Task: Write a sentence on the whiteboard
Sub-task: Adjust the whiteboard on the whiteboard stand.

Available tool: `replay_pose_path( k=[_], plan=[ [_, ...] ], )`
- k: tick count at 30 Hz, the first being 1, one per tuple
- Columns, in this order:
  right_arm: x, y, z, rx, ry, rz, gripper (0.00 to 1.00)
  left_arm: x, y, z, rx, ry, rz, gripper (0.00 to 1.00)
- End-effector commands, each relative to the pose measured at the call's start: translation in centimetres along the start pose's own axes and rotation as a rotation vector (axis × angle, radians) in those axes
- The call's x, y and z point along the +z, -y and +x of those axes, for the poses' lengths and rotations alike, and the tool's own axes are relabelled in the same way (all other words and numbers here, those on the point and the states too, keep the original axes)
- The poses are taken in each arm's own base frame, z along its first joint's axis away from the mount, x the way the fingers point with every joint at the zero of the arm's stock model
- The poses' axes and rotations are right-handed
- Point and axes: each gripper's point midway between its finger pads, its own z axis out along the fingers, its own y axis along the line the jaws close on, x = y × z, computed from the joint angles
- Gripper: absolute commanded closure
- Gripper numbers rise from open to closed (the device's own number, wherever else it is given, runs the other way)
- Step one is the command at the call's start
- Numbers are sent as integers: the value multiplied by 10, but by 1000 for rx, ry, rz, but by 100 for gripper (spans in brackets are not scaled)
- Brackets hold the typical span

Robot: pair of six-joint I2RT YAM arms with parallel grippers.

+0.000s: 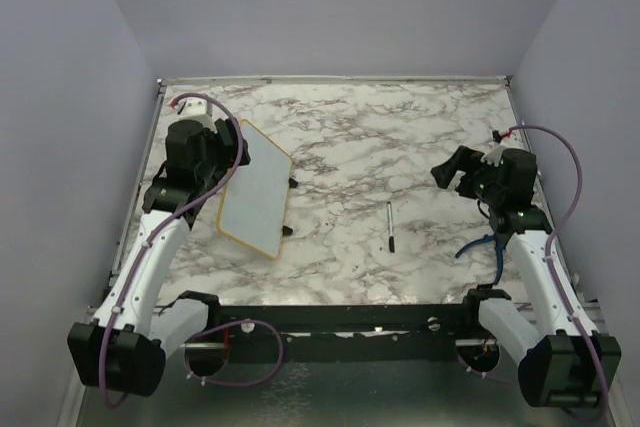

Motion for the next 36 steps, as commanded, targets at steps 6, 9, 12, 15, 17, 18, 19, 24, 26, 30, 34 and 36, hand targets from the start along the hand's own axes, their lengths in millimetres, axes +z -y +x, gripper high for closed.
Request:
replay_pose_path(
  k=[6, 9, 12, 15, 17, 18, 19, 24, 26, 30, 34, 36],
  plan=[
    [0, -9, 15, 11, -57, -66, 9, 18, 36, 7, 33, -143, 212, 3],
    [0, -10, 17, 12, -61, -70, 8, 25, 27, 13, 18, -178, 226, 13],
    [-1, -12, 16, 12, -59, -83, 9, 33, 17, 19, 2, -203, 210, 16],
    [-3, -14, 15, 11, -56, -89, 9, 39, 15, 23, -8, -227, 225, 21],
    [-4, -15, 14, 9, -53, -96, 9, 42, 14, 28, -24, -249, 241, 28],
    [-4, -16, 14, 10, -52, -98, 9, 42, 15, 29, -30, -257, 254, 30],
    [-5, -16, 14, 9, -53, -100, 8, 43, 14, 30, -36, -262, 261, 32],
    [-5, -16, 16, 13, -55, -100, 9, 43, 11, 29, -46, -259, 286, 45],
    [-5, -16, 16, 13, -57, -101, 9, 44, 10, 31, -49, -267, 290, 50],
    [-5, -16, 15, 14, -54, -100, 9, 47, 10, 36, -68, -289, 311, 59],
    [-6, -15, 14, 12, -45, -88, 9, 49, 12, 38, -85, -303, 328, 68],
    [-6, -14, 14, 11, -43, -87, 9, 50, 13, 39, -91, -311, 335, 70]
  ],
)
